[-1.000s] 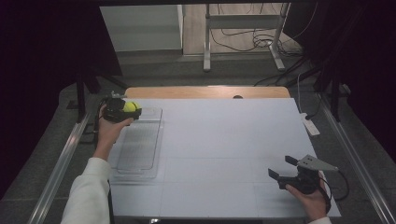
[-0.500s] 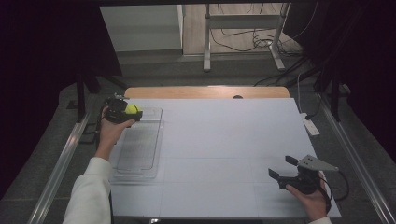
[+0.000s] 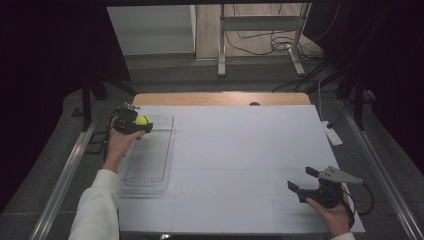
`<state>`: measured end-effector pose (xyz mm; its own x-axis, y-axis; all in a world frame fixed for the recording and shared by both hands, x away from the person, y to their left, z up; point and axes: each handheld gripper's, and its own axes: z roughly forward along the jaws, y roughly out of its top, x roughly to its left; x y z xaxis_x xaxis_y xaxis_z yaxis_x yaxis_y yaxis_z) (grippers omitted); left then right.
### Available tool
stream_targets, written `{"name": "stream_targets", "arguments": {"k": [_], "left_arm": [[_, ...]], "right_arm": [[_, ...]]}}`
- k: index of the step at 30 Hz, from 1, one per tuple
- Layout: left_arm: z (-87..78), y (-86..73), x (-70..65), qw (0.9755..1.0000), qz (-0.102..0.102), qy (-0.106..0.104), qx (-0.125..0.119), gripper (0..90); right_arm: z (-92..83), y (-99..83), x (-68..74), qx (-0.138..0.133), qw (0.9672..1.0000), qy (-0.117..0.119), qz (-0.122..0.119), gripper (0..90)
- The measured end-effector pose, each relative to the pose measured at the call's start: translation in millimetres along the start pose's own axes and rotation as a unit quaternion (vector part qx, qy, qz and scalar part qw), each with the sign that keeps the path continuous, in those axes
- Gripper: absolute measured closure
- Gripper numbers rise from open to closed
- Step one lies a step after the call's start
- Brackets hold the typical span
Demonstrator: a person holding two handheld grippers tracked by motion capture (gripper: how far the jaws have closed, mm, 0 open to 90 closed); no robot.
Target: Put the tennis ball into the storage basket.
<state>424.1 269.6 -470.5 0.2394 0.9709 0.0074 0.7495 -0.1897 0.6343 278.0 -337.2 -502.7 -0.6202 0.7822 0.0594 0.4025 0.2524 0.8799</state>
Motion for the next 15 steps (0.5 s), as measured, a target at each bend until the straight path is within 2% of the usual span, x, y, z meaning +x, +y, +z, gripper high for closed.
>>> {"name": "stream_targets", "arguments": {"k": [11,15], "left_arm": [[7.8,-0.9,-0.3,0.9998,-0.002,-0.002,0.021,26.8],[12.5,-1.9,-1.1,0.9993,0.007,0.004,0.037,26.7]], "right_arm": [[-0.1,-0.3,-0.3,0.000,1.0000,-0.001,0.002,9.4],[0.1,-0.3,-0.1,0.000,1.0000,0.000,0.000,9.4]]}}
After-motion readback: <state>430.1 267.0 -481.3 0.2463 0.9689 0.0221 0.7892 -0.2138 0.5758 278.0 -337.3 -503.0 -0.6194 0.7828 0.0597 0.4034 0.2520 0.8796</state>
